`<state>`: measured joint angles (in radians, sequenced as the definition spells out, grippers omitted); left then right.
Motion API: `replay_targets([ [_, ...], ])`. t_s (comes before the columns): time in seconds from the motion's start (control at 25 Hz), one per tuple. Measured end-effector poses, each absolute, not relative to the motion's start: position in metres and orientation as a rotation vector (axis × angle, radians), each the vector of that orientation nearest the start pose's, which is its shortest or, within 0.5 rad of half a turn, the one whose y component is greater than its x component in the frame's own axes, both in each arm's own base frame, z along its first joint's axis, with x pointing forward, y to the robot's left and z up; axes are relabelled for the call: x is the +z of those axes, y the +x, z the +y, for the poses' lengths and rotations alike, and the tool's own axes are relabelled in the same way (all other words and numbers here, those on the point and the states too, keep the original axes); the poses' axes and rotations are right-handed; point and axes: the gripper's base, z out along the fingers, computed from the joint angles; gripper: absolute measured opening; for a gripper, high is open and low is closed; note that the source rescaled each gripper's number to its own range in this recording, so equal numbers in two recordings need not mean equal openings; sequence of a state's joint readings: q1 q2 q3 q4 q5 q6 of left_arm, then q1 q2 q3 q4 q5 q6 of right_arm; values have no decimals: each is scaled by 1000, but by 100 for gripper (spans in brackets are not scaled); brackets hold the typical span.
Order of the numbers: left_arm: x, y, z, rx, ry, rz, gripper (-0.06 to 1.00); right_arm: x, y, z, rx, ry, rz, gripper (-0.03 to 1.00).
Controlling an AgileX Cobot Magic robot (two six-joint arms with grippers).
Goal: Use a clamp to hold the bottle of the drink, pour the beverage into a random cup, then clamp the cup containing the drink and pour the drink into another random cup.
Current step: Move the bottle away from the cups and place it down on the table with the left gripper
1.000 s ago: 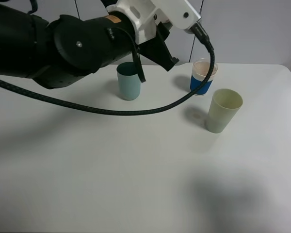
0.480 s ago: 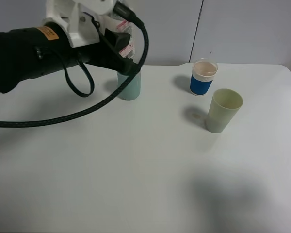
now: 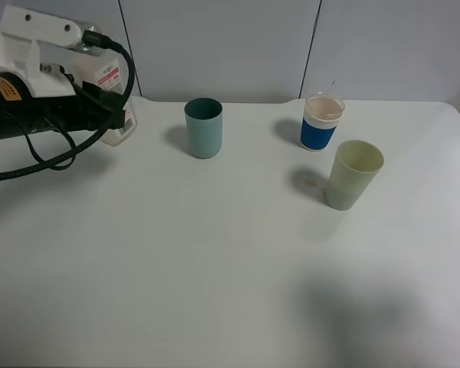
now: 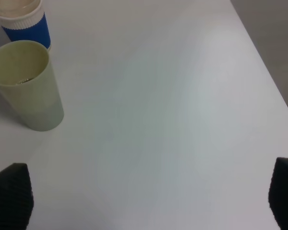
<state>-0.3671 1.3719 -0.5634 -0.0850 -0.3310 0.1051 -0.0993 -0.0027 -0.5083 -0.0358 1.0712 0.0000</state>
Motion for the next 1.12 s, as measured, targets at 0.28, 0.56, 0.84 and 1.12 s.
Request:
replay_targets([
  [0.28,211,256,-66,-99,344,1934,6,279,-7,-2,-105,104,2042,95],
  [0.56,189,267,-53,-62,363,1936,6,279,-7,-2,-105,104,2042,95],
  [0.84,158,277,-52,-80,370,1990,6,279,-7,-2,-105,104,2042,95],
  [1.12,144,282,-59,-113,452,1939,6,279,-7,-2,-105,104,2042,95],
])
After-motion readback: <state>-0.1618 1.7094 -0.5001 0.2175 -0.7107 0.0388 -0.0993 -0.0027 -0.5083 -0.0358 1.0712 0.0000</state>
